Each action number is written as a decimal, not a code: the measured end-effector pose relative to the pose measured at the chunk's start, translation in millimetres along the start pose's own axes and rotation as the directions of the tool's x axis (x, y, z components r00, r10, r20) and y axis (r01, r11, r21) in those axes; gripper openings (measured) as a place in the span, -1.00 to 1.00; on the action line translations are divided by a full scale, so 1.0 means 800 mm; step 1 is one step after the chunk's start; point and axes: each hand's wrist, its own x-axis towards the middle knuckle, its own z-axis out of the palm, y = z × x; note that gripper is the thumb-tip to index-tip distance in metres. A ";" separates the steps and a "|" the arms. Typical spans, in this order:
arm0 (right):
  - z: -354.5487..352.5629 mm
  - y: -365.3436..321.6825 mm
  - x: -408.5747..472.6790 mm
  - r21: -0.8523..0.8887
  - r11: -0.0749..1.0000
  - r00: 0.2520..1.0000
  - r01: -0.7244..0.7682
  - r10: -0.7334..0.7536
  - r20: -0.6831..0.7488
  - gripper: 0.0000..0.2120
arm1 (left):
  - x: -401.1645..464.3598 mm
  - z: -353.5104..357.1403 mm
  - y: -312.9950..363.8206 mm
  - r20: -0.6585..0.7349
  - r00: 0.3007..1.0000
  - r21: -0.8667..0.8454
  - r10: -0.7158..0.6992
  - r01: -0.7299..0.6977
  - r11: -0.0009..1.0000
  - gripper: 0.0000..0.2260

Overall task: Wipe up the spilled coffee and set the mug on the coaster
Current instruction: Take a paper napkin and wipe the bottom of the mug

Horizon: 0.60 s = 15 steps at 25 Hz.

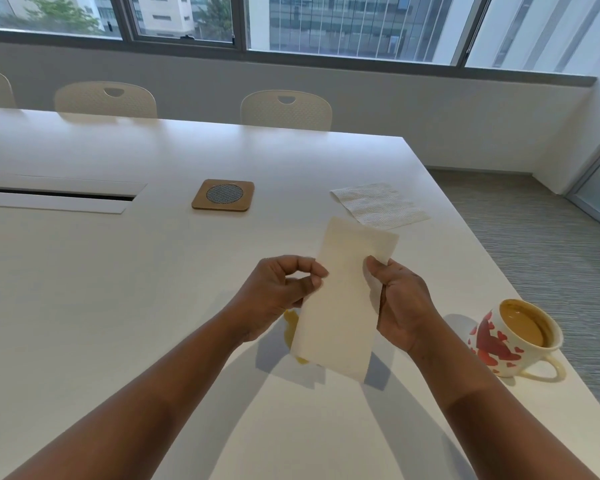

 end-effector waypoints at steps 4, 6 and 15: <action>-0.003 -0.003 0.006 -0.016 1.000 0.998 0.015 -0.016 -0.066 -0.77 | -0.006 -0.010 -0.011 0.044 0.996 -0.017 -0.084 0.084 0.996 -0.68; -0.005 -0.004 0.009 -0.019 1.000 0.996 0.015 -0.017 -0.092 -0.77 | -0.008 -0.018 -0.015 0.167 0.978 0.006 -0.126 0.127 0.992 -0.47; -0.021 -0.011 0.022 0.014 0.999 0.984 0.031 -0.028 -0.179 -0.79 | -0.016 -0.030 -0.021 0.328 0.928 0.104 -0.176 0.149 0.983 -0.39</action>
